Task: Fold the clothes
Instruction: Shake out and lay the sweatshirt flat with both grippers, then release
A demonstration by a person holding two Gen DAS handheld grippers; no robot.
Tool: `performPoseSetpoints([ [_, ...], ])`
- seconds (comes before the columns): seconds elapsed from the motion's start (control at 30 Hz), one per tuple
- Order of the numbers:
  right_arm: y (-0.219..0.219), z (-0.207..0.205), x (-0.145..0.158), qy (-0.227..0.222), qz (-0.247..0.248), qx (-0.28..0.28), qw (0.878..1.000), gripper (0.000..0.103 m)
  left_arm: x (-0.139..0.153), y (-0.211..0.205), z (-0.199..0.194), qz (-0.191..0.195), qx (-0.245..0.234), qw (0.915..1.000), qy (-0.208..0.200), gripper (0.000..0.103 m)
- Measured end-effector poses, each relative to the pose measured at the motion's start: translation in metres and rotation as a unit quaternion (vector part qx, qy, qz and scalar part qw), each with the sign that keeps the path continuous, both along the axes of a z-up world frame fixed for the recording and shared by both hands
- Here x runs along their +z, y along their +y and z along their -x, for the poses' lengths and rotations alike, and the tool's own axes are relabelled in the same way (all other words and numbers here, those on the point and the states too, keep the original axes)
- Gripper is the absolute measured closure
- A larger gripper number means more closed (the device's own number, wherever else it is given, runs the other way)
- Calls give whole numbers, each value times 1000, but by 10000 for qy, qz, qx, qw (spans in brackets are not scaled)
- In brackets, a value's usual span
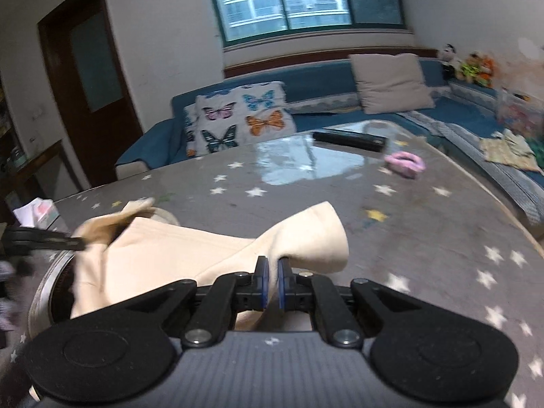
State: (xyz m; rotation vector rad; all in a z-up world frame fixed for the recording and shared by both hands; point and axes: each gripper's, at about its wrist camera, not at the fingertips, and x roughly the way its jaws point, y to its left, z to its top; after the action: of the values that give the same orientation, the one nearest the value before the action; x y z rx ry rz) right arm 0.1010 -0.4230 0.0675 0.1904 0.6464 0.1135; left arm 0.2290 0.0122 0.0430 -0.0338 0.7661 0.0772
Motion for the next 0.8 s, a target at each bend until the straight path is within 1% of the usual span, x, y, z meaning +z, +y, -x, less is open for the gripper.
performPoseSetpoints([
  [0.13,-23,21,0,-16,-105,-280,9996,98,14,48,50,186,438,9985,-265,98],
  [0.2,-34,32,1,-47,-104,-391,9992,98,16,69,75,237,628,9972,-318,98],
  [0.4,-53,59,-3,-1,-112,-656,9978,98,-2,103,138,270,808,9964,8,98],
  [0.53,-64,62,-17,257,44,-821,9963,98,-14,126,180,291,927,9950,225,97],
  [0.57,-66,62,-21,345,96,-870,9956,97,-17,131,191,296,956,9946,279,94],
  [0.63,-68,66,-25,437,141,-948,9944,94,-17,134,204,260,907,9951,309,93],
  [0.7,-71,73,-25,449,83,-952,9944,93,-8,131,221,124,790,9965,236,84],
  [0.73,-71,75,-24,423,65,-926,9948,91,-5,129,227,63,730,9971,180,77],
  [0.77,-71,76,-23,397,47,-902,9951,89,-1,126,233,18,648,9978,123,72],
  [0.8,-70,77,-22,376,14,-879,9954,85,2,121,237,8,522,9986,57,72],
])
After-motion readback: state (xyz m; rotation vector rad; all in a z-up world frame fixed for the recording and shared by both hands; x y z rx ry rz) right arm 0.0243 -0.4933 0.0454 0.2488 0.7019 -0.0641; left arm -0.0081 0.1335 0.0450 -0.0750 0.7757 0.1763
